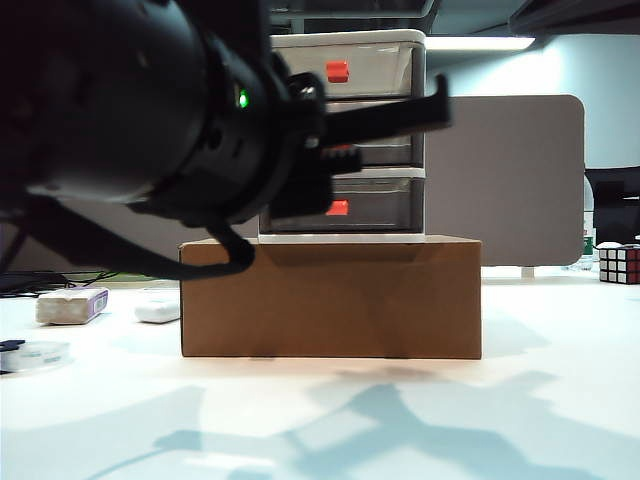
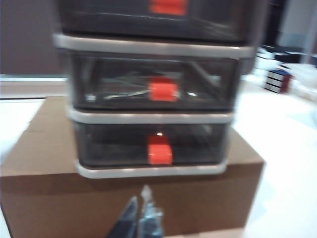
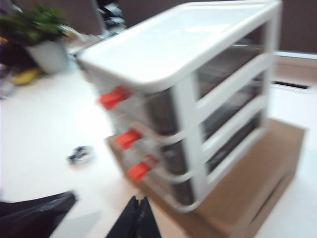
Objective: Open the third layer of the drawer on the table, pick up the transparent tape on the table and put it in, and finally close the drawer.
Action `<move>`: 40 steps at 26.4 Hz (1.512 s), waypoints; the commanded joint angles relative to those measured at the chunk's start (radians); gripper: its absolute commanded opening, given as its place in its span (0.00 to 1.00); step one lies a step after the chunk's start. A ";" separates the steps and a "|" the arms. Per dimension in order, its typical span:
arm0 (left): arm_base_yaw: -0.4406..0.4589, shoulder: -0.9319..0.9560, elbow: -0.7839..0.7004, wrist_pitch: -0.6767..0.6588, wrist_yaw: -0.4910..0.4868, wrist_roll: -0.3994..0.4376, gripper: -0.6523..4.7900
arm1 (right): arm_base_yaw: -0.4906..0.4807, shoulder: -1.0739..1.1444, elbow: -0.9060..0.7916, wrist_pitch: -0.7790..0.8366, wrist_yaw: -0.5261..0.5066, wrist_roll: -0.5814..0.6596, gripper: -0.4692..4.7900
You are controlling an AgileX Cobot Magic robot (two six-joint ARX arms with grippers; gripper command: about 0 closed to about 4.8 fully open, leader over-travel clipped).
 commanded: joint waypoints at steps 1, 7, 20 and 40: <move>0.019 0.028 0.022 0.014 0.036 0.011 0.39 | 0.017 0.080 0.056 0.003 0.000 -0.079 0.08; 0.089 0.032 0.042 -0.006 0.218 0.002 0.57 | 0.042 0.263 0.130 0.023 -0.008 -0.171 0.08; 0.188 0.048 0.106 -0.172 0.217 -0.117 0.56 | 0.074 0.303 0.204 0.014 -0.099 -0.190 0.08; 0.211 0.126 0.163 -0.164 0.234 -0.200 0.50 | 0.135 0.306 0.290 0.009 -0.115 -0.224 0.08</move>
